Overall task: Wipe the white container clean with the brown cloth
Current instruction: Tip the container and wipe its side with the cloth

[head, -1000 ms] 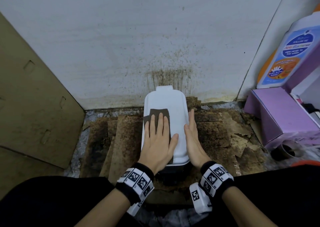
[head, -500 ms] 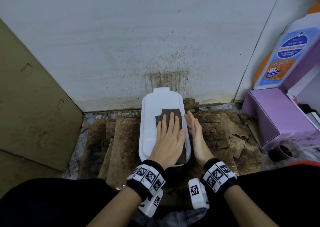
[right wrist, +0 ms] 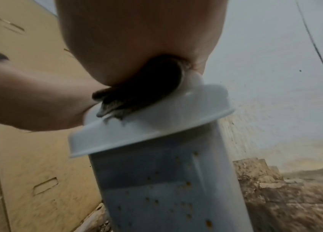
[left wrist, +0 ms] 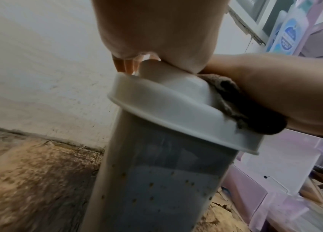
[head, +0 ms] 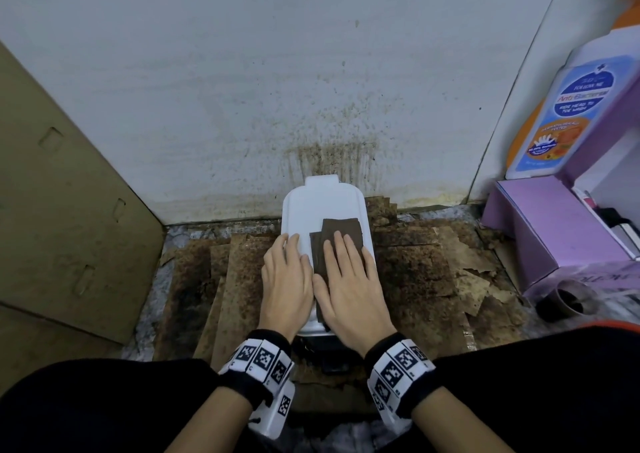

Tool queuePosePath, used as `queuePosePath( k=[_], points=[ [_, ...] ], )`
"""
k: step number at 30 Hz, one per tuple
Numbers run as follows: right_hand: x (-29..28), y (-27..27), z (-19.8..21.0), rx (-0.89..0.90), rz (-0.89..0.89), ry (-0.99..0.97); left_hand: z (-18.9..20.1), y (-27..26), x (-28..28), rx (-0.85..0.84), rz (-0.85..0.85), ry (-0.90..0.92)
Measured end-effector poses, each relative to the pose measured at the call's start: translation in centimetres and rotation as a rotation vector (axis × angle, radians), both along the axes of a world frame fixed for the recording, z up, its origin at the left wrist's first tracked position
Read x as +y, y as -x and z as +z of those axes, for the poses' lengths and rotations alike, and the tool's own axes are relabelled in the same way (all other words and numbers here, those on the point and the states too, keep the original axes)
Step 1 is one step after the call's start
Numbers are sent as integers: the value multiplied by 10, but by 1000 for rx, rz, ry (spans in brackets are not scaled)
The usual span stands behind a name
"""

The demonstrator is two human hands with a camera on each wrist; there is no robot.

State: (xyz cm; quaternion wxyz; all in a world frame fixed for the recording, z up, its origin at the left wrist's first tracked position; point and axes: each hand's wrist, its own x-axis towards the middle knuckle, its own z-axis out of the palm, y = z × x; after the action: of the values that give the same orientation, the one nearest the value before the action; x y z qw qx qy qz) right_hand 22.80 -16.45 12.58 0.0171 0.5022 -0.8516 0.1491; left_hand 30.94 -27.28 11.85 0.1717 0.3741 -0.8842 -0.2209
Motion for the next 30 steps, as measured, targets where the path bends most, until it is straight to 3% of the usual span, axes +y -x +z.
queuePosePath(
  k=[10, 21, 26, 30],
  points=[
    [18, 15, -6, -67, -78, -21, -2, -2, -5, -30, -2, -64],
    [18, 17, -11, -870, -112, 388, 3, -19, -18, 7, 4, -113],
    [13, 16, -16, -1150, -214, 500, 7, -28, -28, -109, -111, 127],
    [0, 4, -18, -1229, -190, 557, 11, -32, -39, -131, -266, 289]
  ],
)
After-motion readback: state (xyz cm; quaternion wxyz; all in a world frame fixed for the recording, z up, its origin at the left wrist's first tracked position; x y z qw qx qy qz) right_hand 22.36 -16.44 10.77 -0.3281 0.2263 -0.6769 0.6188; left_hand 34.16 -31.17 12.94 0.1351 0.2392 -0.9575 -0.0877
